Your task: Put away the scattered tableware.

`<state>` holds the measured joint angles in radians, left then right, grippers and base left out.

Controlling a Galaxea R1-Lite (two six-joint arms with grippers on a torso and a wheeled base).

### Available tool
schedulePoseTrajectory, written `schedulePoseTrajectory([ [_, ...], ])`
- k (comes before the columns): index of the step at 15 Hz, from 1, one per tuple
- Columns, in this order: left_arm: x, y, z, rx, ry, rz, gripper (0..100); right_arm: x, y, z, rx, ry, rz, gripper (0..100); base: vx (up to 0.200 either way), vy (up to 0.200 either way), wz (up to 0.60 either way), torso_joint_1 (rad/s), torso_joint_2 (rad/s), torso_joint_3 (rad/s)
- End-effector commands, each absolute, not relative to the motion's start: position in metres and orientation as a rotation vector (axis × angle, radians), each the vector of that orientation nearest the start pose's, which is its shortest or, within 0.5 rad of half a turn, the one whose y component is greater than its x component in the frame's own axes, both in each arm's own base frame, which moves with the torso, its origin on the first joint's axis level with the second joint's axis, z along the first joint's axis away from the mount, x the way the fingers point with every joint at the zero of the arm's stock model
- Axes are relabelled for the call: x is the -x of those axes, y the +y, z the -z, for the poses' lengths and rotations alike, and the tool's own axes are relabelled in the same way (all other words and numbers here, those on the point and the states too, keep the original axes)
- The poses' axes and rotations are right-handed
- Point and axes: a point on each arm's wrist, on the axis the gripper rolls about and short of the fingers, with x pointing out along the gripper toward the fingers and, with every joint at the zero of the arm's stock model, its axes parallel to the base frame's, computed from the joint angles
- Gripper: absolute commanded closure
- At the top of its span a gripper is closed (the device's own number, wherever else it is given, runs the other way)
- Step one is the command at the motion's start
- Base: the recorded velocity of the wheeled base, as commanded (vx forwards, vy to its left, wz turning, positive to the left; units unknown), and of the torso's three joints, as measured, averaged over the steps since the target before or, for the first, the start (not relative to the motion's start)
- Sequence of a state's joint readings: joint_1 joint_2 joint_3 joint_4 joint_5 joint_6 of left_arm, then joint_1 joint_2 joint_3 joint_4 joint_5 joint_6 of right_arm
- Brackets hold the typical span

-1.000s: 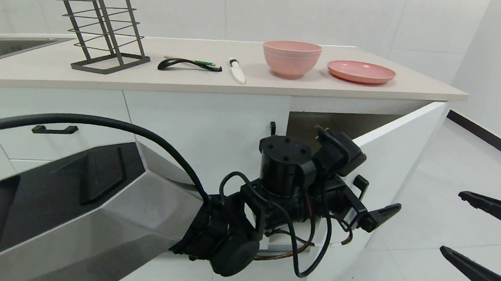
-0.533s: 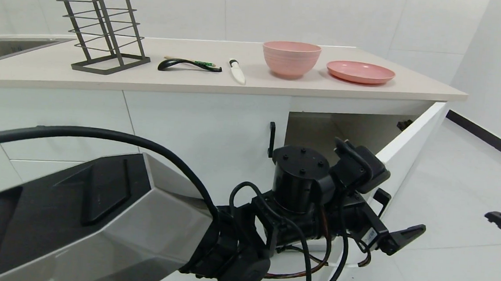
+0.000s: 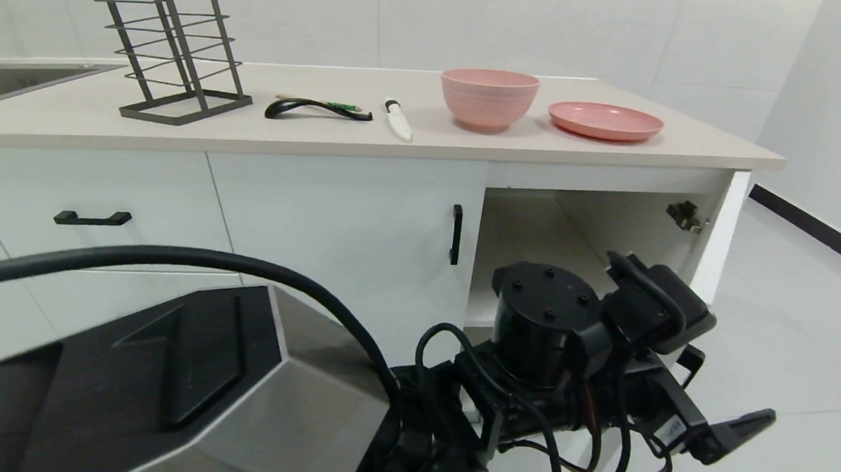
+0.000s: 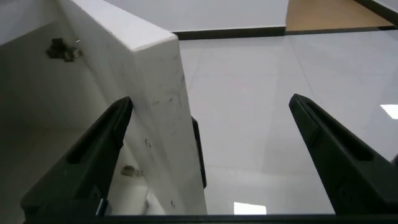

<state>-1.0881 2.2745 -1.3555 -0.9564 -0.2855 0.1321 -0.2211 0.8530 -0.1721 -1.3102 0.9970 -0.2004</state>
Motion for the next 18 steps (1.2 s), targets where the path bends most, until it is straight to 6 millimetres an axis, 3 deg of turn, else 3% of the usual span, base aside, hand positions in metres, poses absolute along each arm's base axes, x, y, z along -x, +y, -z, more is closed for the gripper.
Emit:
schedulePoseTrajectory([
  [1,-0.203,-0.422,-0.129,-0.098,-0.115,1.389,0,-0.061,0.004,-0.255,0.632,-0.692,-0.645,0,0.000,0.000,0.00,0.000,0.00,0.000],
  [5,-0.193,-0.442,-0.120,-0.060,-0.135,1.433,0,-0.059,0.003,-0.262,0.664,-0.717,-0.613,0,0.000,0.000,0.00,0.000,0.00,0.000],
  [9,-0.149,-0.469,-0.106,-0.028,-0.162,1.611,0,-0.057,0.002,-0.271,0.701,-0.755,-0.591,0,0.000,0.000,0.00,0.000,0.00,0.000],
  [11,-0.158,-0.465,-0.108,-0.012,-0.161,1.586,0,-0.056,0.003,-0.271,0.703,-0.757,-0.590,0,0.000,0.000,0.00,0.000,0.00,0.000],
  [14,-0.205,-0.439,-0.122,-0.007,-0.179,1.471,0,-0.055,0.003,-0.269,0.698,-0.751,-0.592,0,0.000,0.000,0.00,0.000,0.00,0.000],
  [16,-0.242,-0.386,-0.145,-0.016,-0.180,1.347,0,-0.054,0.003,-0.260,0.684,-0.731,-0.602,0,0.000,0.000,0.00,0.000,0.00,0.000],
  [18,-0.258,-0.326,-0.162,-0.028,-0.176,1.237,0,-0.053,0.004,-0.238,0.636,-0.673,-0.627,0,0.000,0.000,0.00,0.000,0.00,0.000],
])
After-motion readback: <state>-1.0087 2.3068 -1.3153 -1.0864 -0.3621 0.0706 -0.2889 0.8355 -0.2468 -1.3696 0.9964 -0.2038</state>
